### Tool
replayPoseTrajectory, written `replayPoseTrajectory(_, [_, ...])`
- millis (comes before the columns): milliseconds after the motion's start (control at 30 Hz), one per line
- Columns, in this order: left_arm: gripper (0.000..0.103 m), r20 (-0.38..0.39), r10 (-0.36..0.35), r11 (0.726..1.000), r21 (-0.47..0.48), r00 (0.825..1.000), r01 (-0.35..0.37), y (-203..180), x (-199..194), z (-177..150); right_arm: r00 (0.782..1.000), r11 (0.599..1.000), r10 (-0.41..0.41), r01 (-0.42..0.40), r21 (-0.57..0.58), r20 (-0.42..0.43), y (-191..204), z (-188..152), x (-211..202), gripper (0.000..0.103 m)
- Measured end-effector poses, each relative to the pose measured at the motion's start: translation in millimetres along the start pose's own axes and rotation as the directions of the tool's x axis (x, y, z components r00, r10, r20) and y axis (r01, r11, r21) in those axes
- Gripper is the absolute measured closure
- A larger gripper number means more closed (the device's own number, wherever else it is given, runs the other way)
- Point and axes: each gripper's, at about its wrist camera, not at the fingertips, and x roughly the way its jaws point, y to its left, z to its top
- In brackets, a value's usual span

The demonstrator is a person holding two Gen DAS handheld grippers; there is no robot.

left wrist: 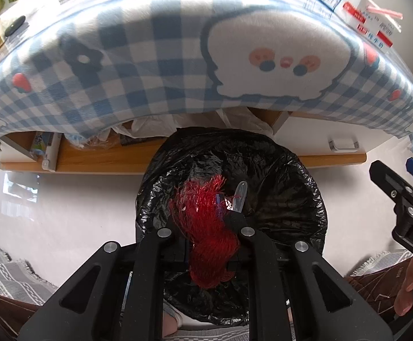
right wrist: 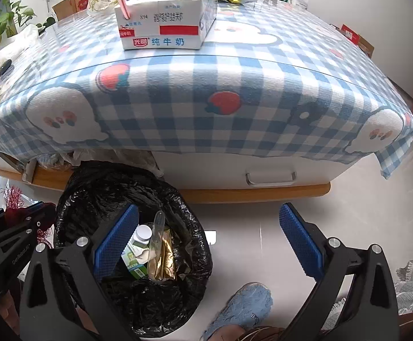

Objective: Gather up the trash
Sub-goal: 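Lower the red mesh bag into the bin and open the left tool, then raise both open tools away from the bin back over the table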

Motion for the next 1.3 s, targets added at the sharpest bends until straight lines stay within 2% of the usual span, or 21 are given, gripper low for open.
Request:
replayPoseTrajectory(333, [0.090,-0.041,-0.020,1.000,0.021,0.999,0.021,-19,31,0,0.998,0.999,-0.007,0.010,0.042,-0.057,-20,-9,33,0.008])
replayPoseTrajectory(667, [0.086,-0.072,-0.031,0.999,0.027,0.997,0.033,-28,51,2,0.997,0.999,-0.009,0.012,0.047,-0.071,-23,-10,48,0.008])
replayPoseTrajectory(833, [0.076,-0.052,-0.025,0.999,0.019,0.998,0.026,-26,49,3,0.997,0.999,-0.014,0.017,0.036,-0.069,-17,-8,48,0.008])
replayPoseTrajectory(1000, [0.051,-0.022,-0.018,1.000,0.006,1.000,0.018,-21,42,3,0.998,1.000,-0.009,0.011,0.028,-0.062,-13,-8,45,0.008])
replayPoseTrajectory(1100, [0.039,0.000,-0.016,1.000,-0.003,1.000,0.016,-16,35,4,0.998,0.999,-0.004,0.006,0.032,-0.061,-12,-7,43,0.008])
replayPoseTrajectory(1300, [0.021,0.039,-0.011,1.000,-0.017,0.999,0.012,-8,20,2,0.999,1.000,0.005,-0.004,0.031,-0.043,-7,-4,31,0.008])
